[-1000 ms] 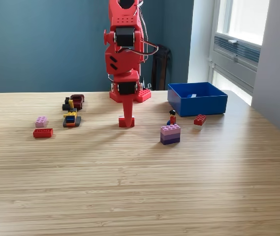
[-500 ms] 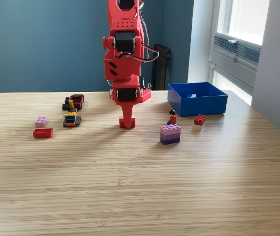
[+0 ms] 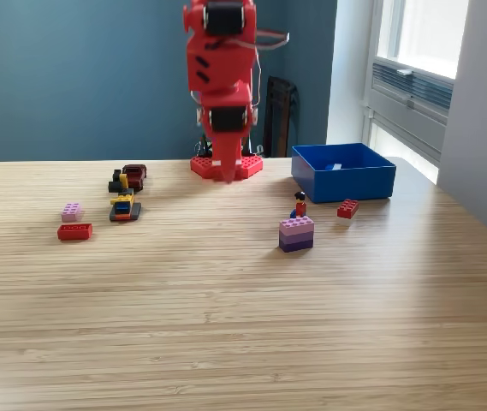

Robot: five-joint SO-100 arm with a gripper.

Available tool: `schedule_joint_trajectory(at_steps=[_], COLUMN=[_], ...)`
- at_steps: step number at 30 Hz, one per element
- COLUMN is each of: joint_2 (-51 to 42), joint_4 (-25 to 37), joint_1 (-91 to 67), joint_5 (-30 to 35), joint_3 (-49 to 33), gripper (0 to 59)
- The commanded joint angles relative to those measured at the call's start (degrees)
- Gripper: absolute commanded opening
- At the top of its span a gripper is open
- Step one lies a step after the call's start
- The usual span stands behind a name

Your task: Grasp a lego block and put it in the bin.

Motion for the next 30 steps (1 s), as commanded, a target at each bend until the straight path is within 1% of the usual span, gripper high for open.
schedule_joint_trajectory(at_steps=[1, 6, 9, 15, 18, 21, 27, 30], joint_2=[1.4, 0.6, 0.5, 0.4, 0.4, 0.3, 0.2, -2.8], joint_4=[4.9, 4.8, 4.7, 4.5, 4.3, 4.0, 1.4, 1.4], joint_1=[-10.3, -26.0, -36.6, -53.9, -61.0, -64.1, -62.7, -62.6], joint_5=[3.4, 8.4, 10.3, 5.7, 4.6, 4.3, 4.1, 4.6], joint_3=[-16.1, -12.4, -11.0, -6.9, -4.9, -3.9, -3.2, -4.5], gripper=[0.0, 0.0, 0.0, 0.0, 0.1, 0.1, 0.1, 0.1])
